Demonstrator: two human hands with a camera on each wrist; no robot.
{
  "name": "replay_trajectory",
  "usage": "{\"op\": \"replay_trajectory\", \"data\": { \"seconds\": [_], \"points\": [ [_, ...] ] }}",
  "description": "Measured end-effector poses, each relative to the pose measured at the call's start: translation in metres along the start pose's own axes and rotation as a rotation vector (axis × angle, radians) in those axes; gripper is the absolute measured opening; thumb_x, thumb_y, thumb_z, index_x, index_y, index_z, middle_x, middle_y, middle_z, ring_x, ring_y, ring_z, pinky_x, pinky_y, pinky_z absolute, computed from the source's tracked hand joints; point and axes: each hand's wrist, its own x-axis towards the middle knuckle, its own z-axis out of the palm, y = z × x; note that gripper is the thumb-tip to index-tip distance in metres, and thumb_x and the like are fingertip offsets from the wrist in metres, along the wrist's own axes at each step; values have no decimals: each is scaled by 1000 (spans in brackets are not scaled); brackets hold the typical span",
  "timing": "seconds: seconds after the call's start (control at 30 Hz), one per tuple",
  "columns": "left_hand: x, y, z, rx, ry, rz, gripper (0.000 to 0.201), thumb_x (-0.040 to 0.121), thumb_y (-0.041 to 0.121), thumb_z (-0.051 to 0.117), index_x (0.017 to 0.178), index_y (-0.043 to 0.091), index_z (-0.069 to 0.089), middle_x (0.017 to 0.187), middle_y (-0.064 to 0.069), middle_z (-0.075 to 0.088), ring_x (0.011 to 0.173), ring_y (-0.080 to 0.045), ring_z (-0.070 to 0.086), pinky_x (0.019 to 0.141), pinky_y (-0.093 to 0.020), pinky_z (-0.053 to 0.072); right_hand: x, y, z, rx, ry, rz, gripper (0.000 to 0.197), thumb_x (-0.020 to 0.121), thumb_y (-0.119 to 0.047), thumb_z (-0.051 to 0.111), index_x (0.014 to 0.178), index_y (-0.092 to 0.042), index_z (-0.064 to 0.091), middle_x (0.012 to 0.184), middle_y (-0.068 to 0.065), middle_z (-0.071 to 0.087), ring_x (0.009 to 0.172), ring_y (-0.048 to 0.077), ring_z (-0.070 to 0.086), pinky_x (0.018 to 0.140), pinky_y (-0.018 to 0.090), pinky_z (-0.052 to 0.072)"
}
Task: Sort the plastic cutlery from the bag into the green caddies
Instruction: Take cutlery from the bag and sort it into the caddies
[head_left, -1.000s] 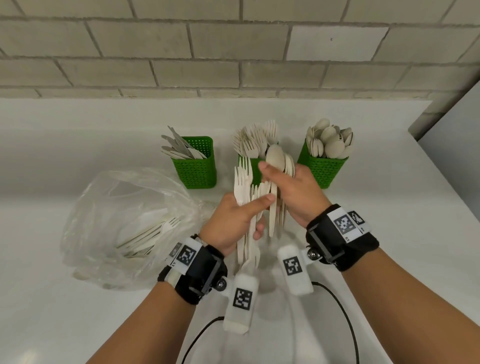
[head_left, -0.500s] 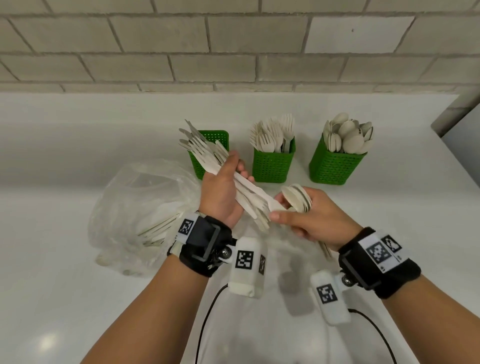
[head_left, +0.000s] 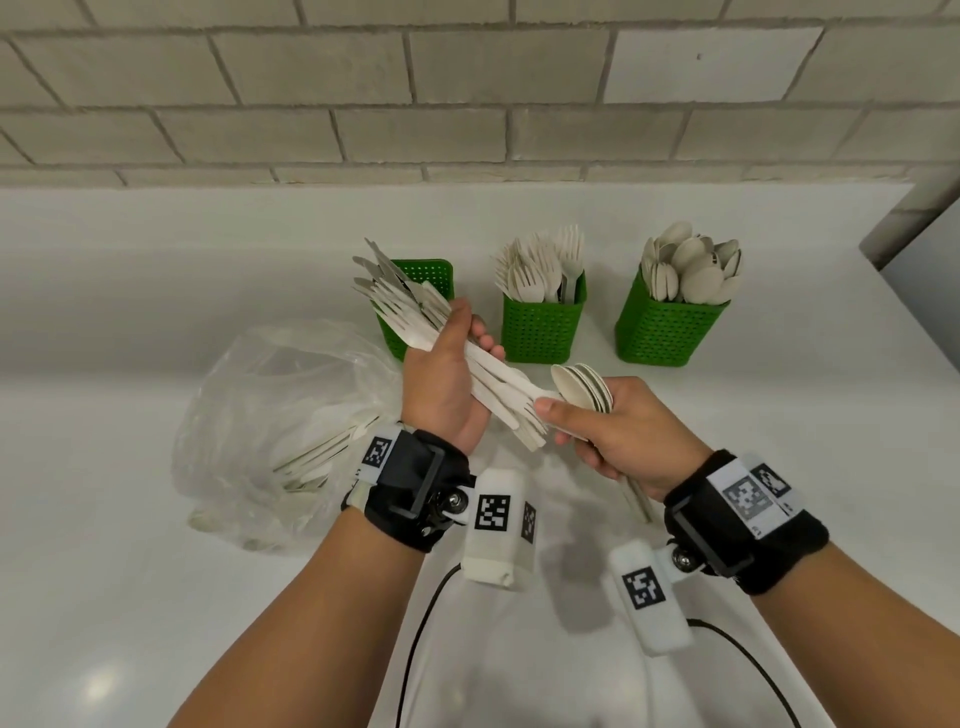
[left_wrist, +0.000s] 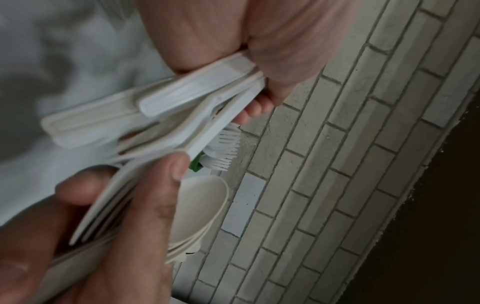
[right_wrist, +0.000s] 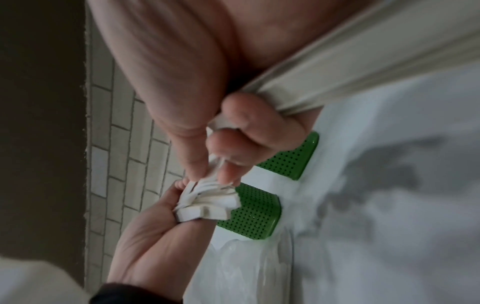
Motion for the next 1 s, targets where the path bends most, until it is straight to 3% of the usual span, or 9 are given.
{"op": "replay_trajectory", "data": {
  "seconds": [0.1,0.3,0.4,0.47,0.57,0.67,0.73,0.87,1.0],
  "points": [
    [1,0,-1,-6,11,-3,25,96,18,59,72,13,52,59,1,46,49,-9,46,51,-22,46,0,-1,-2,-26,-10,-10,25,87,-21,71,67,-13,59,48,-6,55,36,9,39,34,17,26],
    [8,11,-12,71,68,73,18,92,23,65,77,16,58,57,1,48,50,-13,48,49,-27,45,2,-11,-35,-10,-75,2,15,84,-14,72,73,-8,62,53,1,56,41,9,45,32,18,25],
    [9,22,-20,488,13,367,26,93,19,64,70,14,53,55,4,45,48,-12,43,48,-27,37,-5,-17,-60,-102,-136,46,12,80,-15,73,84,-5,67,61,2,63,50,8,56,31,18,26],
    [-1,28,-18,836,-169,535,26,87,22,71,69,17,54,56,11,51,51,-4,47,53,-19,39,-10,-23,-68,-239,-180,80,12,80,-12,73,86,-4,67,58,0,64,45,4,54,31,18,26],
    [-16,21,-6,1139,-613,364,39,61,35,86,85,18,61,61,9,48,53,-3,41,53,-19,35,-13,-35,-68,-371,-254,85,7,83,-7,72,82,-6,65,49,-5,62,36,3,50,33,19,26],
    [-17,3,4,1376,-788,316,62,51,40,93,100,19,62,85,8,60,75,-2,55,66,-19,45,-12,-49,-63,-458,-258,27,8,81,-8,75,84,-11,68,49,-8,61,40,4,50,38,21,28],
    [-16,-4,7,1440,-790,323,50,57,35,92,95,16,66,89,5,67,80,-6,61,70,-25,49,-9,-55,-62,-498,-232,-3,11,81,-8,76,82,-16,69,47,-10,60,40,6,48,39,21,28],
    [-14,-8,4,1322,-760,174,20,70,14,85,77,11,66,65,8,61,57,-2,53,55,-20,42,-6,-52,-58,-376,-148,-46,8,83,-9,74,81,-7,66,41,-8,50,36,7,39,36,19,27],
    [-14,-12,-4,1105,-671,38,27,73,4,81,68,14,57,55,12,51,51,-2,46,53,-17,39,3,-42,-54,-13,75,-99,24,85,-27,69,72,-10,61,49,1,48,36,10,32,36,20,23]
  ]
}}
